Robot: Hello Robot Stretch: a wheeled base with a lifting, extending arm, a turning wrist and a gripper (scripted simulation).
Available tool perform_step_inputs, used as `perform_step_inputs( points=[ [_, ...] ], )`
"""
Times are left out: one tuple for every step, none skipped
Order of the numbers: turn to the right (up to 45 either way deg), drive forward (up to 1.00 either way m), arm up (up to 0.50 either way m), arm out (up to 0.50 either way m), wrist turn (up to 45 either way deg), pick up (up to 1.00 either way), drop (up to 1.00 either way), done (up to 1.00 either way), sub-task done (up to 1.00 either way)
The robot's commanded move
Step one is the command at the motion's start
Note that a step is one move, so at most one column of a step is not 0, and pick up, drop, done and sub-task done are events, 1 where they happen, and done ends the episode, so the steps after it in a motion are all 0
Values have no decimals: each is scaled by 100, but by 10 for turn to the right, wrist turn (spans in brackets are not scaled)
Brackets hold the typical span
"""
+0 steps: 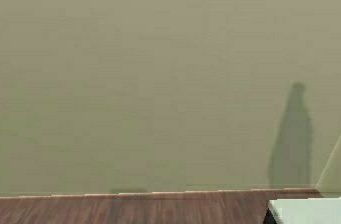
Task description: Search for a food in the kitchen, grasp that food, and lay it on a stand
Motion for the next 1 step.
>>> perform_step_inputs(
  points=[
    [0,0,0,0,450,0,0,0,0]
  ],
)
